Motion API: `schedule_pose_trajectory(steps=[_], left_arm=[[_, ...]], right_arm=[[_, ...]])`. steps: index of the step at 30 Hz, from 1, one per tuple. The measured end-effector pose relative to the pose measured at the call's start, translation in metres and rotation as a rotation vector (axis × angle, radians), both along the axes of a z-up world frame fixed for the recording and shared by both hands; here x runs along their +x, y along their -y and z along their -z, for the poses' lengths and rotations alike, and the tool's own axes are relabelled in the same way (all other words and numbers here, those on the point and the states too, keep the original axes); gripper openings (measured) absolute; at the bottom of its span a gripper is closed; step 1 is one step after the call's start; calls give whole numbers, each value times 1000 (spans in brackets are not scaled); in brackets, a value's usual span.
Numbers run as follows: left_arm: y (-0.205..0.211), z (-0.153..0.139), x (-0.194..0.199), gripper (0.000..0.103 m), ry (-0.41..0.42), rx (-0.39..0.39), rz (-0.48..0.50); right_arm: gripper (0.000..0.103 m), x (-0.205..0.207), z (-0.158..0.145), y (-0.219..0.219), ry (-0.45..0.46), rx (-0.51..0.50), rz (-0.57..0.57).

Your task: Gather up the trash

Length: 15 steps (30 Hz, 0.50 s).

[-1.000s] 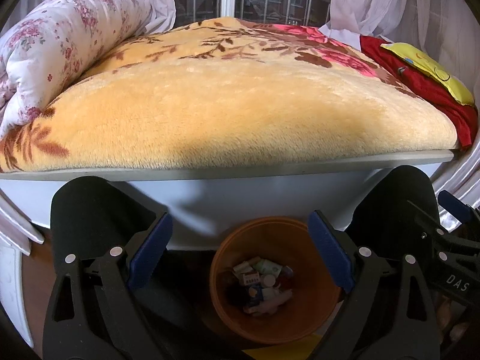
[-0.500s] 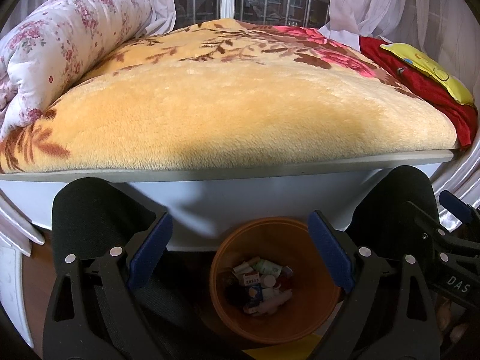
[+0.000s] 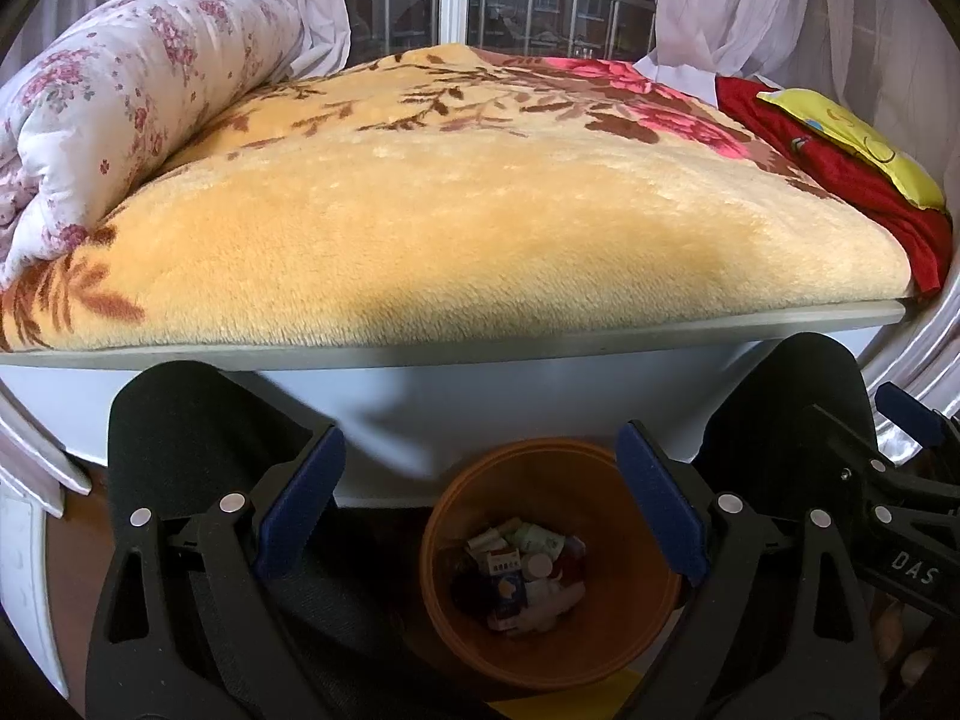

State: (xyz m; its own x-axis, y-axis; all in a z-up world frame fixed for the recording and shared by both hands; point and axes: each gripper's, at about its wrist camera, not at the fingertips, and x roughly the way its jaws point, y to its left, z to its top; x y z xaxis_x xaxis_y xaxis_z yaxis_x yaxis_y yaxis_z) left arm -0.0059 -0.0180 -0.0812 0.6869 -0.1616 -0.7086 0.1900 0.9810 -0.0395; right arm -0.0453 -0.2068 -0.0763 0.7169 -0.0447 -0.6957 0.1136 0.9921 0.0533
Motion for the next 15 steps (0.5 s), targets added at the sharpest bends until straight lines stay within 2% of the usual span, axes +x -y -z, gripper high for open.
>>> schedule_pose_trajectory(steps=[3, 10, 15], left_arm=[[-1, -3, -3, 89, 26, -14, 9], [-5, -2, 0, 89, 5, -6, -18], [-5, -1, 1, 89, -7, -14, -2]], right_arm=[[98, 0, 0, 1, -1, 2, 1], [98, -1, 1, 5, 6, 8, 15], [98, -3, 1, 10, 9, 21, 47]])
